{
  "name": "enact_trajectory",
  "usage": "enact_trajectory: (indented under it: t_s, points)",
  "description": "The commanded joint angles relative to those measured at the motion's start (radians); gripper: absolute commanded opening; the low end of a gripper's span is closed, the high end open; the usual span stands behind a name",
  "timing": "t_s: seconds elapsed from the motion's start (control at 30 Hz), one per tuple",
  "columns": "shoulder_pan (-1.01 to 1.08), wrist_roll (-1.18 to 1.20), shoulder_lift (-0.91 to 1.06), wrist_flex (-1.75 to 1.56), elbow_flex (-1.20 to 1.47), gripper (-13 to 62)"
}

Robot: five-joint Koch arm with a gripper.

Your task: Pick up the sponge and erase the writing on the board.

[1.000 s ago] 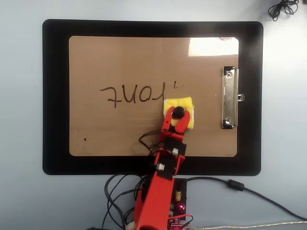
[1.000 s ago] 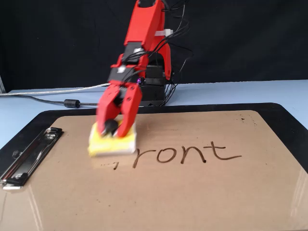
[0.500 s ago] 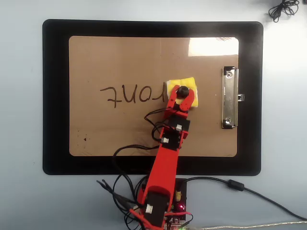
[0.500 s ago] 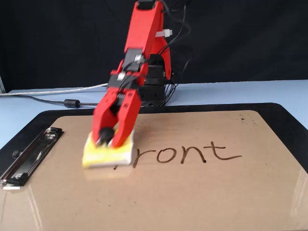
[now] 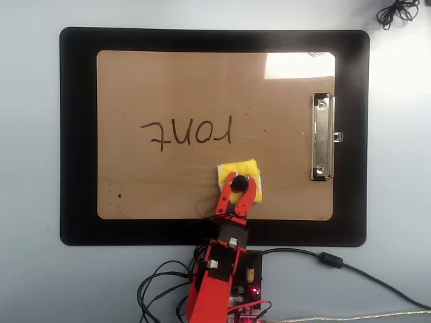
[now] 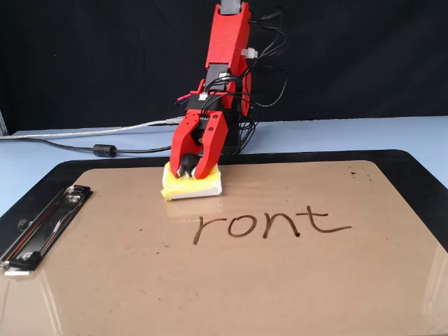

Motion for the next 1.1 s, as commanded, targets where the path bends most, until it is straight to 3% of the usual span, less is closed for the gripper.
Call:
enact_trajectory:
  t_s: [0.0, 0.27, 0.33, 0.5, 0.63, 0.73, 0.9, 0.97, 1.07]
  points:
    - [0.009, -0.032, -0.08, -0.014, -0.112, -8.0]
    - [-0.187, -0.103, -0.727, -0.011, -0.772, -8.0]
    - [-0.206, -0.126, -0.693, 0.0, -0.747, -8.0]
    - [-0.209, -0.14, -0.291, 0.092, -0.393, -8.0]
    - [-0.232, -0.14, -0.084, 0.244, -0.304, -8.0]
    - [-0.267, -0.141, -0.204, 0.275, -0.426, -8.0]
    - [-0.264, -0.14, -0.65, 0.27, -0.831, -8.0]
    - [-0.258, -0.132, -0.698, 0.276, -0.899, -8.0]
    - [-0.236, -0.127, -0.588, 0.287, -0.736, -8.1]
